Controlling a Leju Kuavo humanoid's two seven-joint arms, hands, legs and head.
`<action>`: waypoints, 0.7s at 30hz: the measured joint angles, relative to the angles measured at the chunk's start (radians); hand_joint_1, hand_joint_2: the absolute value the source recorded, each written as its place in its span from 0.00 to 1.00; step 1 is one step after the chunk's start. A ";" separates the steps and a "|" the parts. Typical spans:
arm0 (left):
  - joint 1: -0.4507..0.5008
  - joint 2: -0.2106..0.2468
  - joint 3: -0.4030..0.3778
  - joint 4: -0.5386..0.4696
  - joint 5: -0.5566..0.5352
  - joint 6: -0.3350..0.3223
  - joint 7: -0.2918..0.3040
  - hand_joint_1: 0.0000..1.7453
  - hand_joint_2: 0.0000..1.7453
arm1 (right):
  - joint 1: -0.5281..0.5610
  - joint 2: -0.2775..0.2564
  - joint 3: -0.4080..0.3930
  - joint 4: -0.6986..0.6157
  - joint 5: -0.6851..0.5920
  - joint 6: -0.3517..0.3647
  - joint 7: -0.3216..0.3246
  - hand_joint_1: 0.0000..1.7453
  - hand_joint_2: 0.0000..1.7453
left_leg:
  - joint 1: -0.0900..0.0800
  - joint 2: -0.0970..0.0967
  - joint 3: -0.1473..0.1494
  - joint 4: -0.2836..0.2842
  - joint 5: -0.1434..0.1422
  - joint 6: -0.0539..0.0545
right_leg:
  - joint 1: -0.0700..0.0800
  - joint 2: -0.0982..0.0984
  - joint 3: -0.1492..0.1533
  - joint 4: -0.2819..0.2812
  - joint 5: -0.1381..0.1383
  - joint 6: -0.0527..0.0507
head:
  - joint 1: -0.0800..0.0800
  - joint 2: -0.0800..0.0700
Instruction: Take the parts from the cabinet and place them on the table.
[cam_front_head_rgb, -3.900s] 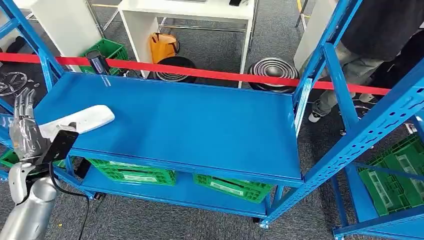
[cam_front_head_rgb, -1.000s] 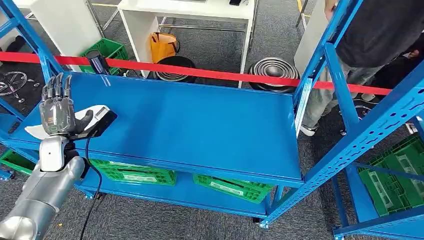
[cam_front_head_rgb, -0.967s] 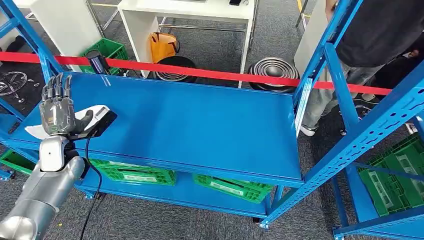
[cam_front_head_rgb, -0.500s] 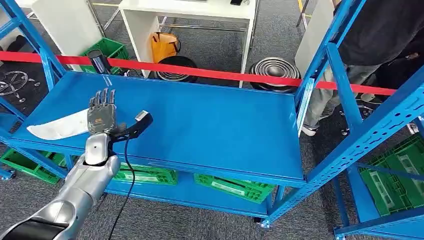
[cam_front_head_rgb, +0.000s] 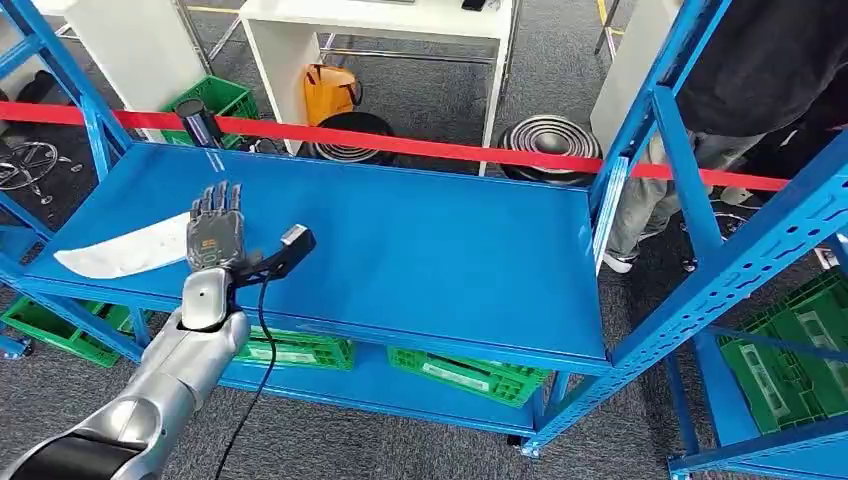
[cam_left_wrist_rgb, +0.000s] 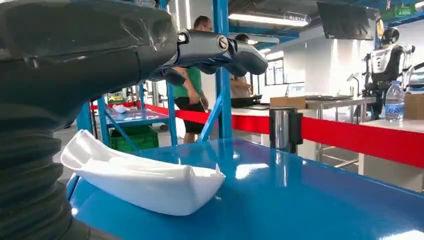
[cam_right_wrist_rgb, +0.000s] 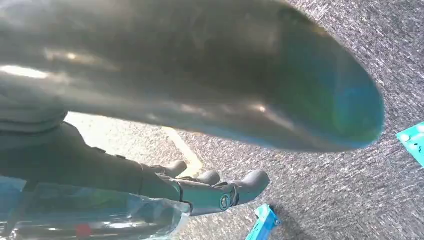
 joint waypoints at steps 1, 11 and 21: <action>0.000 0.000 0.000 0.000 -0.002 0.001 0.002 0.00 1.00 | 0.001 0.000 0.000 0.000 0.001 0.000 0.000 0.00 0.00 | 0.000 0.000 0.000 0.000 0.000 0.000 | 0.000 0.000 0.000 0.000 0.000 0.000 | 0.000 0.000; 0.003 0.004 0.005 0.002 -0.067 0.012 0.055 0.00 1.00 | 0.031 -0.006 0.000 -0.024 0.003 -0.030 0.000 0.00 0.00 | 0.000 0.000 -0.001 0.000 0.000 0.000 | 0.000 0.000 0.000 0.000 0.000 0.000 | 0.000 0.000; 0.017 0.047 0.052 0.026 -0.078 0.044 0.076 0.00 1.00 | 0.060 -0.033 0.000 -0.057 -0.022 -0.052 -0.002 0.00 0.00 | 0.000 0.000 -0.001 0.000 0.000 0.000 | 0.000 0.000 0.000 0.000 0.000 0.000 | 0.000 0.000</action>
